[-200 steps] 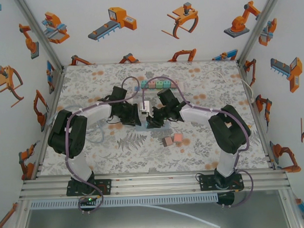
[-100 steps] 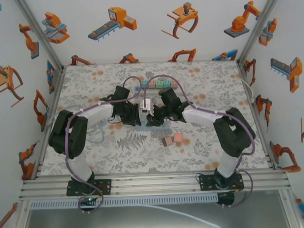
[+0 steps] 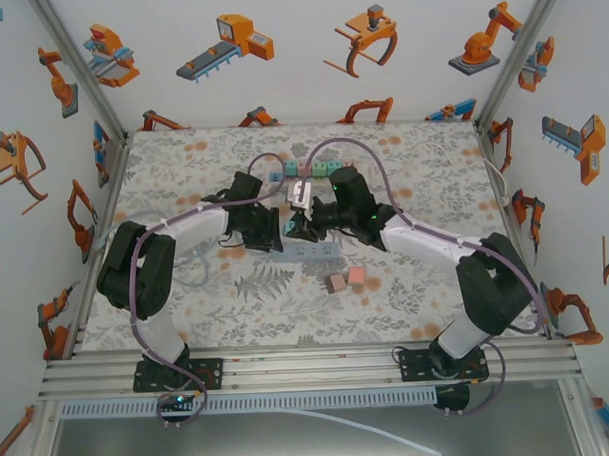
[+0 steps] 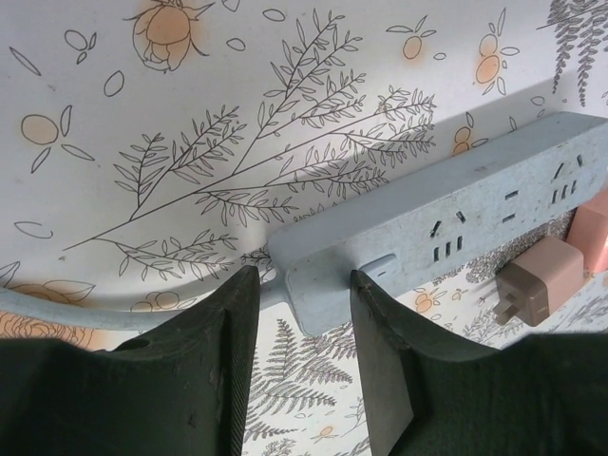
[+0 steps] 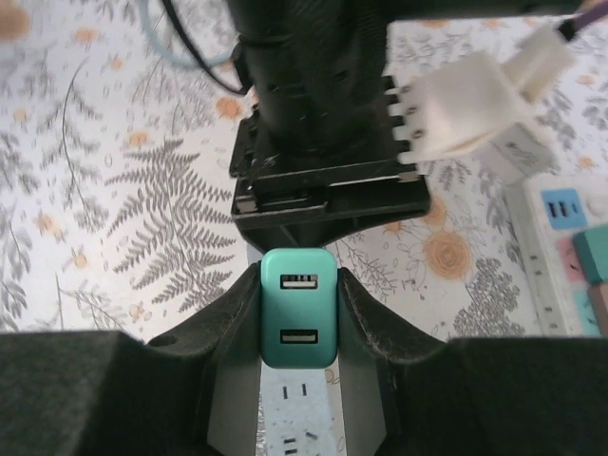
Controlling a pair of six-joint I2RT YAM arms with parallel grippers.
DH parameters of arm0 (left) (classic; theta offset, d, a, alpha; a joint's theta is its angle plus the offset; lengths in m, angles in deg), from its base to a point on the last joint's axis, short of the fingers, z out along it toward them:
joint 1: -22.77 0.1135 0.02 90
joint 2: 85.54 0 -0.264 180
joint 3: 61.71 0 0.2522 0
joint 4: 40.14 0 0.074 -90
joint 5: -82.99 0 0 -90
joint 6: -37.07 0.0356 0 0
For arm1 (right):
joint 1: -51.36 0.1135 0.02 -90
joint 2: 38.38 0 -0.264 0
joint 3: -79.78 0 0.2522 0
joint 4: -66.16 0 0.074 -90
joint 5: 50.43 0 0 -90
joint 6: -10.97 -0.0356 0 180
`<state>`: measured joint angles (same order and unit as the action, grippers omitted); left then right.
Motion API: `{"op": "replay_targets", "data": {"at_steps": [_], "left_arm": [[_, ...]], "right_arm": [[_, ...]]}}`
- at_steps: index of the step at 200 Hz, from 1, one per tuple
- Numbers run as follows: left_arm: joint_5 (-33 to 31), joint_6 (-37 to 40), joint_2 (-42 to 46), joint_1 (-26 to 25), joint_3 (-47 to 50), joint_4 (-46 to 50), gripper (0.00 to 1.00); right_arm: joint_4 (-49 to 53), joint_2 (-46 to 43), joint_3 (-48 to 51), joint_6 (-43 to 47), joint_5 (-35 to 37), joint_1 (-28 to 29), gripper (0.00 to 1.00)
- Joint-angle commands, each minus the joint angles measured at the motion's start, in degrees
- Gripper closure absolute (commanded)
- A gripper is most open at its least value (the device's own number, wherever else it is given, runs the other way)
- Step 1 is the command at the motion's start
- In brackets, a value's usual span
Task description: Pull the plug off the socket
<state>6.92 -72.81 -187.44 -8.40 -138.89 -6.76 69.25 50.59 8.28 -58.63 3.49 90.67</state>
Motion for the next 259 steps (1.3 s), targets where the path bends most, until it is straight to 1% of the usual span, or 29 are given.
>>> {"op": "replay_targets", "data": {"at_steps": [1,5,15,32,40,46,60,76,88,100,119,147,160,173,179,206,227,259], "left_arm": [[-0.82,0.92,1.06,-0.84,-0.97,5.96,0.55],[-0.44,0.82,1.68,-0.78,-1.56,5.88,0.54],[0.23,1.02,2.94,-0.51,-2.86,5.55,0.53],[2.51,1.68,5.32,0.26,-4.25,4.34,0.53],[3.82,1.69,6.90,0.65,-4.30,3.39,0.52],[4.62,1.65,8.29,0.92,-4.11,2.71,0.52],[6.15,1.91,12.18,1.07,-3.25,1.05,0.52],[7.60,2.16,18.25,1.04,-1.26,-0.63,0.52],[8.74,2.96,23.48,0.91,0.69,-1.71,0.51],[10.50,4.89,28.92,0.47,2.68,-2.16,0.46],[13.89,8.94,36.79,-0.84,4.70,-0.12,0.37],[16.00,15.00,45.34,-4.08,4.87,6.78,0.23],[16.46,17.89,48.35,-5.50,5.13,9.37,0.15],[16.50,20.82,51.36,-6.30,6.10,11.00,0.00],[16.31,22.03,52.67,-6.53,6.59,11.49,0.03],[16.13,26.11,54.65,-7.03,6.86,14.85,0.03],[15.87,26.81,54.52,-7.13,6.68,15.11,0.03],[14.72,26.82,53.79,-7.07,7.50,14.49,0.03]], "right_arm": [[-5.79,-6.00,0.07,-22.20,11.48,0.29,0.98],[-4.10,-6.88,-0.34,-26.68,14.28,0.31,0.98],[0.31,-8.63,-1.47,-34.14,18.29,0.32,0.98],[5.07,-11.69,-2.01,-41.98,20.20,0.40,0.97],[5.18,-13.56,-0.78,-47.25,21.73,0.46,0.98],[4.98,-15.29,0.76,-52.07,23.79,0.42,0.98],[5.62,-18.79,4.10,-60.12,28.52,0.46,0.98],[10.04,-22.35,7.26,-68.20,34.86,0.42,0.98],[13.00,-24.39,9.96,-74.27,37.96,0.42,0.98],[12.97,-25.77,13.56,-79.96,38.80,0.58,0.98],[9.10,-26.22,19.35,-87.14,39.01,1.92,0.97],[6.94,-22.49,22.65,-90.43,41.05,5.97,0.95],[5.46,-19.76,23.02,-91.19,41.55,7.85,0.94],[2.92,-16.71,23.40,-92.04,41.91,9.69,0.94],[1.72,-15.21,23.35,-92.40,42.04,10.51,0.93],[-1.47,-8.11,21.39,-92.56,42.38,13.68,0.91],[-2.01,-3.11,19.03,-92.56,42.30,15.52,0.89],[-2.35,1.55,17.51,-92.57,43.03,17.01,0.81]]}}
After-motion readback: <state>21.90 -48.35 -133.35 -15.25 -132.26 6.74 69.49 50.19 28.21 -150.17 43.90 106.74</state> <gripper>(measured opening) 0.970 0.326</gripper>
